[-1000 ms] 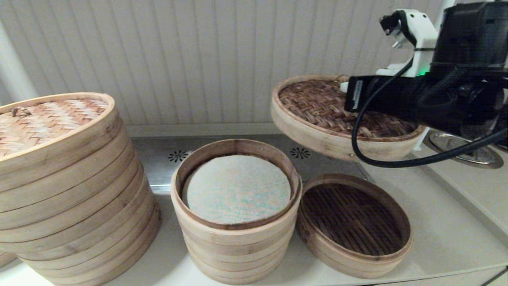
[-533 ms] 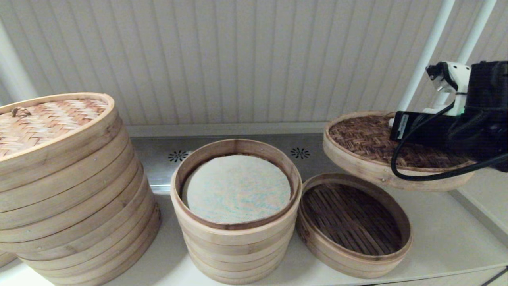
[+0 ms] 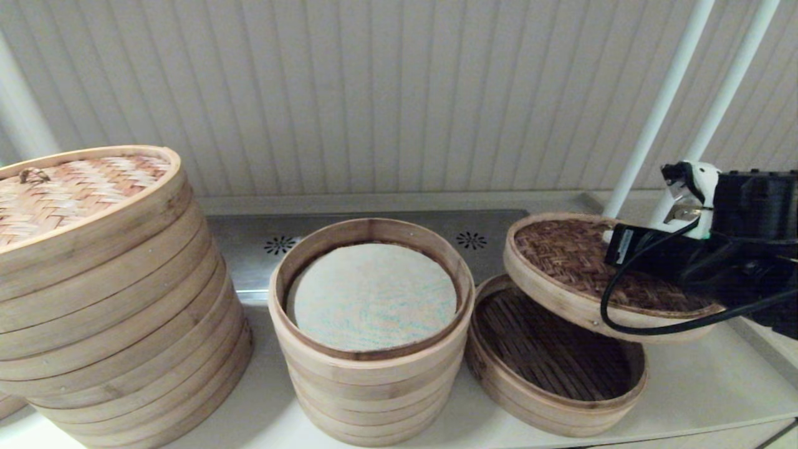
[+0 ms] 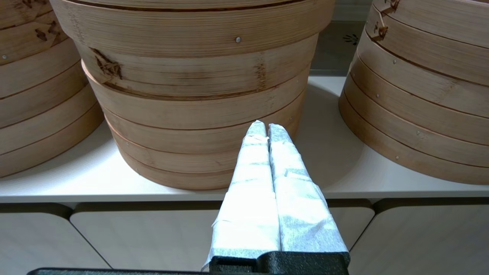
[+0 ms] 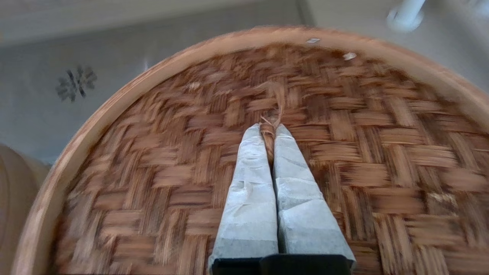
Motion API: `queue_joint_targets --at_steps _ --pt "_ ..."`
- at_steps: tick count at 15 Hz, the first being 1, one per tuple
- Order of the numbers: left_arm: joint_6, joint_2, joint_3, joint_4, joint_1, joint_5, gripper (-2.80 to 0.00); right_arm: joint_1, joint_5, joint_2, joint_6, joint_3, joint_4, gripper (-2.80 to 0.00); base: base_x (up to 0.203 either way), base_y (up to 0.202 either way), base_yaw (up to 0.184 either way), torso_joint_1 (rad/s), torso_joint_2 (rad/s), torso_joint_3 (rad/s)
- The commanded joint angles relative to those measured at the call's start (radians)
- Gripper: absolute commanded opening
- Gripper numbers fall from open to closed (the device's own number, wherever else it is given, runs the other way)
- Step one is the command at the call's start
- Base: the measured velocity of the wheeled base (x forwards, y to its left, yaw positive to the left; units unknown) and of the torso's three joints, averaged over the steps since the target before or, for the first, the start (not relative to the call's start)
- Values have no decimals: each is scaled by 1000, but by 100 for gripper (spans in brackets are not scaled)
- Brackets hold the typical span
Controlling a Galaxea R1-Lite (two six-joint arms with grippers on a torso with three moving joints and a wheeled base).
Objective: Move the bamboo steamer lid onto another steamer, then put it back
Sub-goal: Put the steamer
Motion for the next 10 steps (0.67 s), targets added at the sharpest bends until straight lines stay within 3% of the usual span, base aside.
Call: queue_joint_targets --at_steps 1,10 --pt "-2 0 0 0 0 1 -280 2 1 43 12 55 -36 -280 0 0 0 0 0 0" --pt "-2 0 0 0 0 0 -280 16 4 120 24 136 -191 -280 0 0 0 0 0 0"
